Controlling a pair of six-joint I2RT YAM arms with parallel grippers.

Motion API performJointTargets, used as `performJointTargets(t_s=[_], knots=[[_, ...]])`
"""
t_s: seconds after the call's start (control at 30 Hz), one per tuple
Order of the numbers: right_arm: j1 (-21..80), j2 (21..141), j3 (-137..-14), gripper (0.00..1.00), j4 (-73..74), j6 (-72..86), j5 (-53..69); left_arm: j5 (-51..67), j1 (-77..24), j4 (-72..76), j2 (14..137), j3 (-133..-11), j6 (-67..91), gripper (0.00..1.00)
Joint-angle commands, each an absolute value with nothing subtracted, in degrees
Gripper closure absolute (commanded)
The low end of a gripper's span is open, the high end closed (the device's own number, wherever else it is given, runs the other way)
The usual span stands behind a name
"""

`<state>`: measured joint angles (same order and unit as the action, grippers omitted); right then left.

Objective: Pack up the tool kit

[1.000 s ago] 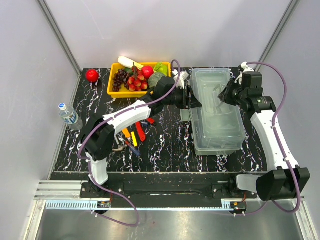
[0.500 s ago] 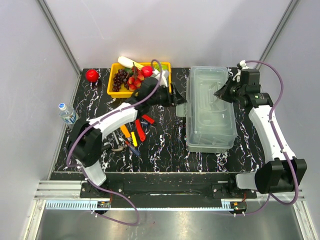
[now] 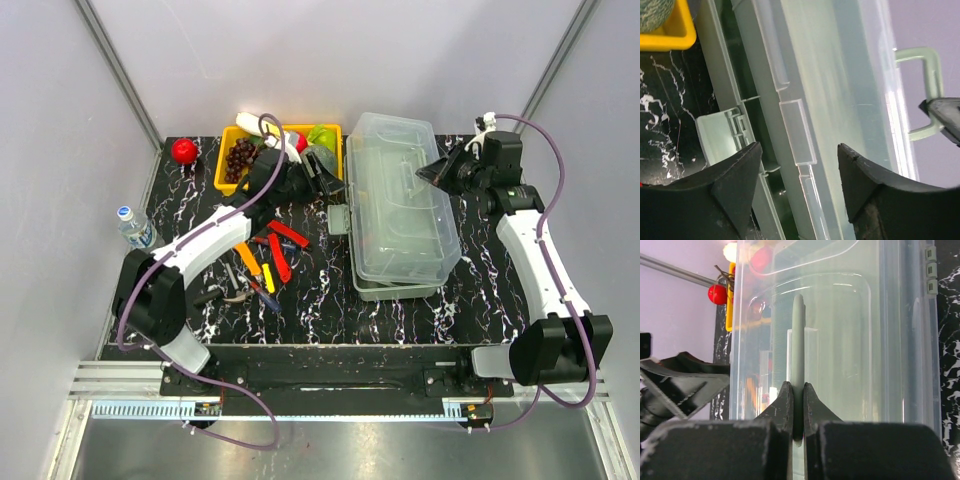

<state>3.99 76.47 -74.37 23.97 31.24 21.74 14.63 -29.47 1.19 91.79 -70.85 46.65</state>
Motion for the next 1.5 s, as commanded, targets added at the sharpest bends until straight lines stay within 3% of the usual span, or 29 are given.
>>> performJointTargets(t_s=[0.0, 0.1, 0.3, 0.6, 0.97, 1.0, 1.07, 1.2, 1.23, 1.33, 1.47], knots=[[3.69, 72.6, -75.15, 1.0, 8.36, 38.22, 26.37, 10.91, -29.71, -3.85, 93.6, -70.93, 50.62, 0.38], [3.34, 72.51, -73.31, 1.0, 5.72, 41.21, 26.1, 9.15, -29.79, -5.88, 94.22, -70.84, 50.8, 0.44], [2.2, 72.33, -70.58, 1.0, 1.76, 45.52, 26.63, 10.19, -30.32, -5.27, 95.53, -71.01, 49.75, 0.47], [1.06, 72.25, -69.43, 1.0, -2.11, 48.43, 27.68, 17.92, -32.08, -2.3, 100.81, -73.13, 46.85, 0.46], [1.05, 71.81, -70.13, 0.99, 5.44, 46.14, 23.03, 20.74, -32.34, 9.23, 95.54, -69.96, 45.0, 0.42], [0.97, 71.81, -70.14, 0.95, 5.88, 45.79, 22.68, 20.66, -32.6, 9.58, 95.19, -69.96, 44.74, 0.42], [0.97, 71.63, -70.22, 0.78, 6.68, 45.44, 21.89, 21.18, -32.87, 10.28, 95.01, -69.79, 44.3, 0.41], [0.97, 70.93, -71.01, 0.3, 10.1, 43.25, 17.59, 21.97, -33.49, 11.42, 94.75, -70.05, 43.86, 0.41], [0.97, 70.58, -71.36, 0.22, 11.5, 42.29, 15.75, 21.89, -33.83, 11.43, 94.66, -70.14, 43.68, 0.41], [0.97, 68.65, -71.72, 0.08, 14.05, 38.95, 11.09, 22.06, -34.45, 11.25, 94.75, -71.01, 42.37, 0.4], [0.97, 68.73, -75.22, 0.05, 19.06, 33.94, 8.62, 23.64, -34.98, 10.81, 95.71, -72.42, 41.05, 0.39]])
